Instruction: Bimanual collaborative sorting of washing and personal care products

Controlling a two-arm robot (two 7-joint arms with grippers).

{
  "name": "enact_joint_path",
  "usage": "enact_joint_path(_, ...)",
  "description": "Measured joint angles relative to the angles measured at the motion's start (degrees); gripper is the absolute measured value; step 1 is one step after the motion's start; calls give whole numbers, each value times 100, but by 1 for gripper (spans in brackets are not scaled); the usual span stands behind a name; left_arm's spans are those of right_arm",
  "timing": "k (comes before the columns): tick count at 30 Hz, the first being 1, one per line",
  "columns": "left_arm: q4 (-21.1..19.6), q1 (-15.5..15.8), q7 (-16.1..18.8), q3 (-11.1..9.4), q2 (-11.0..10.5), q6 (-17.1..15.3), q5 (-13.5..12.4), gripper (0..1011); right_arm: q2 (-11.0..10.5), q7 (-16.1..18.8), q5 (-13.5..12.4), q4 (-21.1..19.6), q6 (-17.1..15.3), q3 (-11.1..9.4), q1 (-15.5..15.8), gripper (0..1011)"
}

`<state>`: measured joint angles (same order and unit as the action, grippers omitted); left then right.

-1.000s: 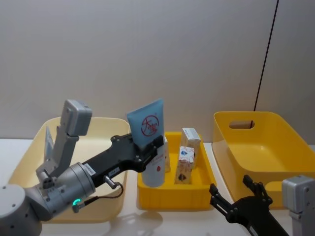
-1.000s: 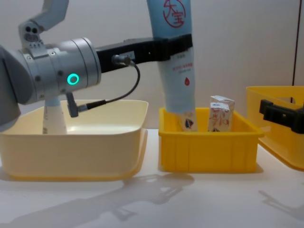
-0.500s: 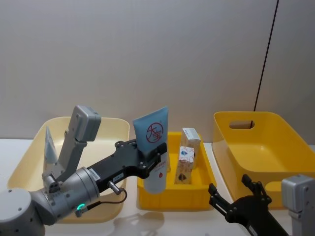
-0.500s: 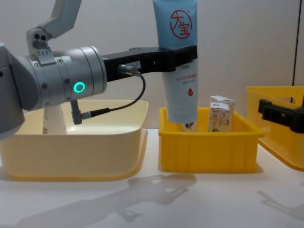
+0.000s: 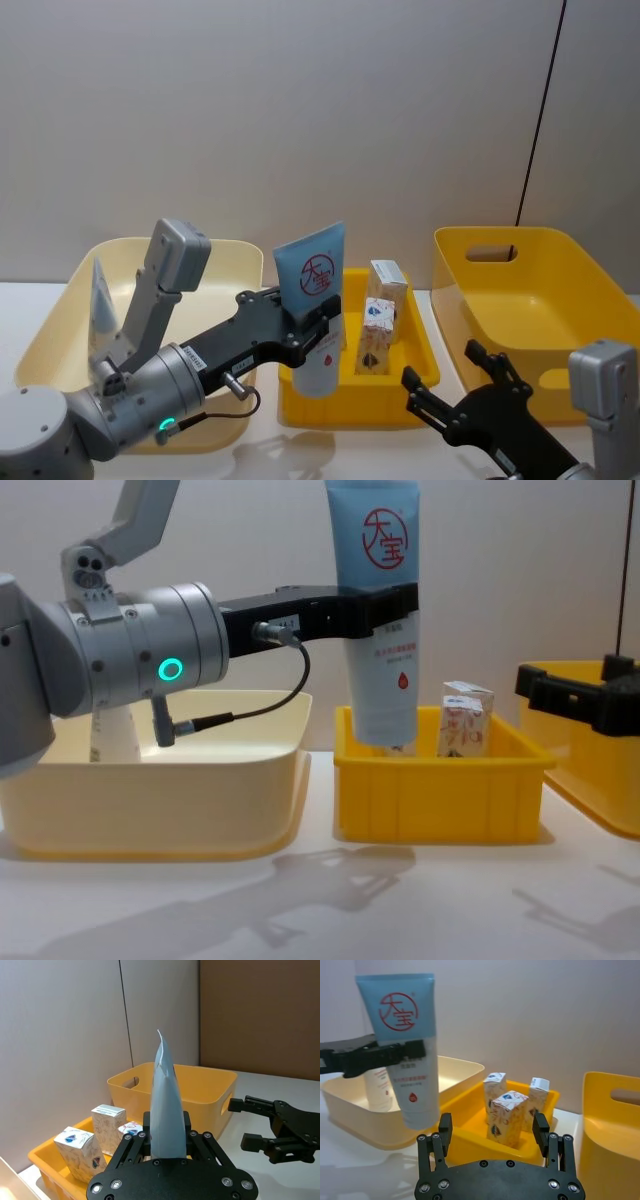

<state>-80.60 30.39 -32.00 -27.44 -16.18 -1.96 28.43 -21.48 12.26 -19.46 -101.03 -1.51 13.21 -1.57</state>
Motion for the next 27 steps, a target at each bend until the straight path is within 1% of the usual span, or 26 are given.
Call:
enact_joint_path(4,0,0,4,-7,-2,-1,-5,294,-62,201,-95,-4,-1,16,-57,1001)
enact_joint_path(11,0,0,9,-13,-5,-1,-11,292,-209,696,-326,9,-28,77,-214,1001)
enact_joint_path(17,0,0,12,-17,-5,-1,-15,292,-314,1180,-497,162,-82,235,-508,1001)
enact_joint_path(19,1,0,14,-18,-5,-1,-15,292,-325,1270,-520,217,-97,281,-581,1001)
enact_joint_path(23,1,0,16,-21,-5,-1,-15,292,-323,1444,-522,381,-149,441,-822,1001)
enact_joint_path(27,1,1,17,-21,-5,-1,-15,294,-283,1462,-474,498,-189,549,-979,1001)
